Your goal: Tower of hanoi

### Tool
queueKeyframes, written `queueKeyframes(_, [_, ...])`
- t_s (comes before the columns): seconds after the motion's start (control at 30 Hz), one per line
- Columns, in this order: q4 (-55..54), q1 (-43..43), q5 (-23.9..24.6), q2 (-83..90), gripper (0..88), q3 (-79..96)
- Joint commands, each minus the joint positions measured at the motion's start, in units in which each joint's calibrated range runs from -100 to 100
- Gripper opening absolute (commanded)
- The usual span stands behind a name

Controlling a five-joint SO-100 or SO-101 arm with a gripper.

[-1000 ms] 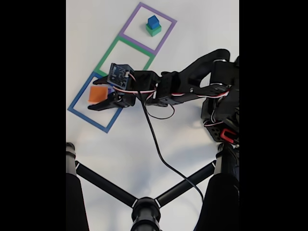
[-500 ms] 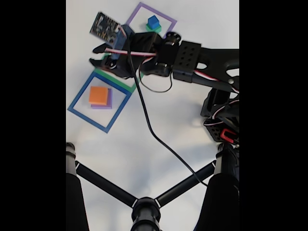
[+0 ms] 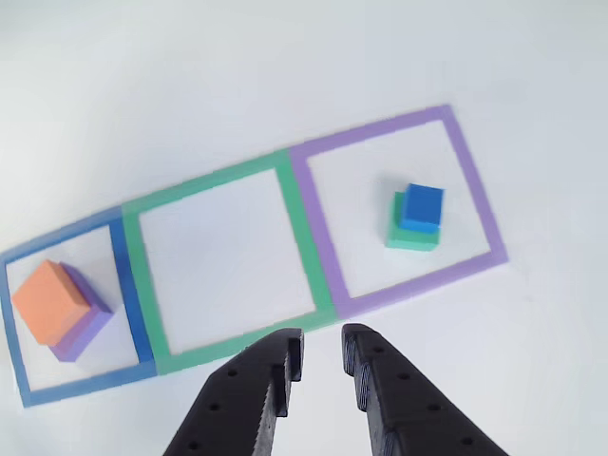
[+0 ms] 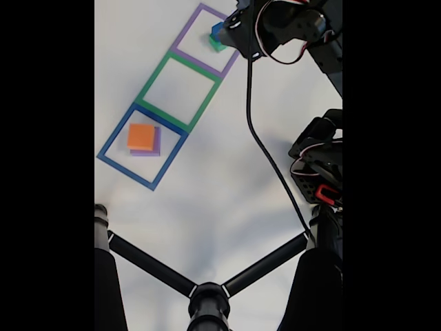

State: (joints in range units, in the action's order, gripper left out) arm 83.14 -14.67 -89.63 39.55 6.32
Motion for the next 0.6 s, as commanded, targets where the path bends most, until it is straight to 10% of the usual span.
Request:
queueKeyframes(0.0, [5.20, -5.34, 2.50, 1.48, 0.7, -10.82])
queueKeyframes(0.33, [2.37, -13.65, 3.05, 6.13, 10.8, -4.01])
queueKeyframes(0.57, [-22.15, -19.14, -10.37, 15.34, 20.8, 28.71])
